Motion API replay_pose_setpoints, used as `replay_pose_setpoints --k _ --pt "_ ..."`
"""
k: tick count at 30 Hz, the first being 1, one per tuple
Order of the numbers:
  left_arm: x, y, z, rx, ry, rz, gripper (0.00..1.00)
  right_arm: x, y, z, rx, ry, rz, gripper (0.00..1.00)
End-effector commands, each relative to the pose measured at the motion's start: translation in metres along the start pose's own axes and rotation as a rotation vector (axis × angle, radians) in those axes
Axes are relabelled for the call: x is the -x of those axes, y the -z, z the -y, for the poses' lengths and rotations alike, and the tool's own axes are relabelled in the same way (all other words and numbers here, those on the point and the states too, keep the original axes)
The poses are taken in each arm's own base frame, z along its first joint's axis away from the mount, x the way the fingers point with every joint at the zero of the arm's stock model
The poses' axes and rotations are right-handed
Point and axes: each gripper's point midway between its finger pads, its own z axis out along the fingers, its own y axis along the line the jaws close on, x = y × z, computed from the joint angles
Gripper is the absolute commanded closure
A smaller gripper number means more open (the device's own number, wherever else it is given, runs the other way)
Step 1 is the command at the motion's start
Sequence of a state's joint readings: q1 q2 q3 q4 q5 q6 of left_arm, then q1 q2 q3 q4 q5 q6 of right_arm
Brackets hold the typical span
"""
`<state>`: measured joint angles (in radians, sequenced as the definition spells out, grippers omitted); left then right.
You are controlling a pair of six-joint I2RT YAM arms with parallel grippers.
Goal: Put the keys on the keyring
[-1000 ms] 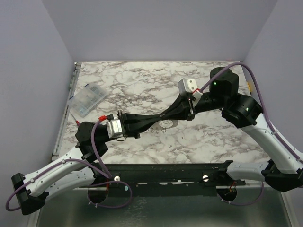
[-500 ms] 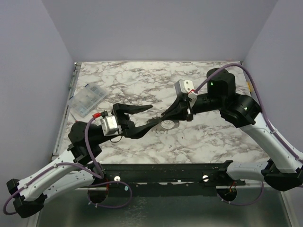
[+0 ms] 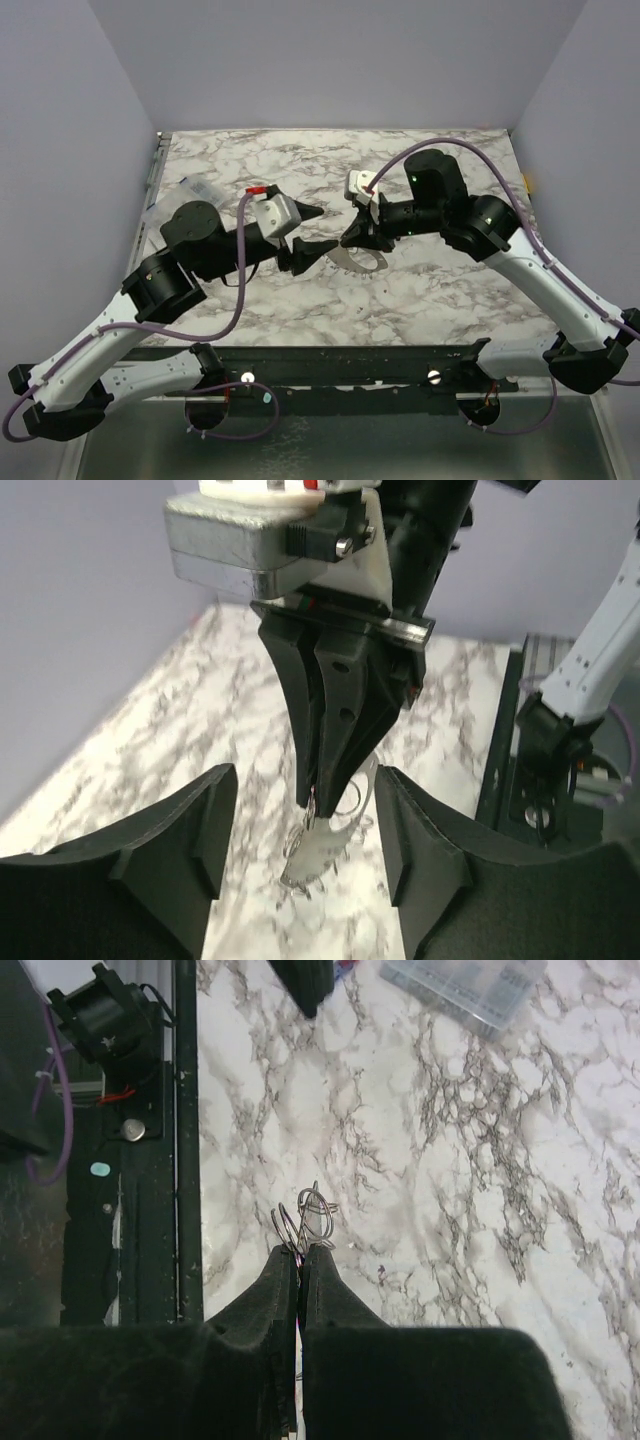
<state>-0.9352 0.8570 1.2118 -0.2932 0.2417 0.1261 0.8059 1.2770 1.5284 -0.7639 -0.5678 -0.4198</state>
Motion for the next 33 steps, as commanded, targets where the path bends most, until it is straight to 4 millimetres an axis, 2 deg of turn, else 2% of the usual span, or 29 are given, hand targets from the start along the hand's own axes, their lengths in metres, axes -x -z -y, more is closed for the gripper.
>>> replay_pose_setpoints --k 1,11,22,26,33 --pt "-0.056 0.004 0.0 -0.022 0.006 -0.311 0.41 -0.01 0.0 -0.002 -0.01 -0.012 -0.03 1.0" --pt "-0.074 -0.018 0.012 -0.146 0.0 -0.403 0.57 -0.019 -0.002 -0.011 0.017 -0.024 -0.015 0.99" --pt "-0.091 -0.029 0.01 -0.16 -0.016 -0.43 0.67 -0.01 0.008 -0.02 0.026 0.003 0.034 0.99" --pt "-0.085 -0.034 0.012 -0.166 -0.014 -0.382 0.68 -0.01 0.009 -0.022 0.032 0.003 0.039 1.0" --pt "-0.084 -0.038 0.012 -0.166 -0.026 -0.351 0.77 -0.007 0.011 -0.025 0.042 0.006 0.053 0.99"
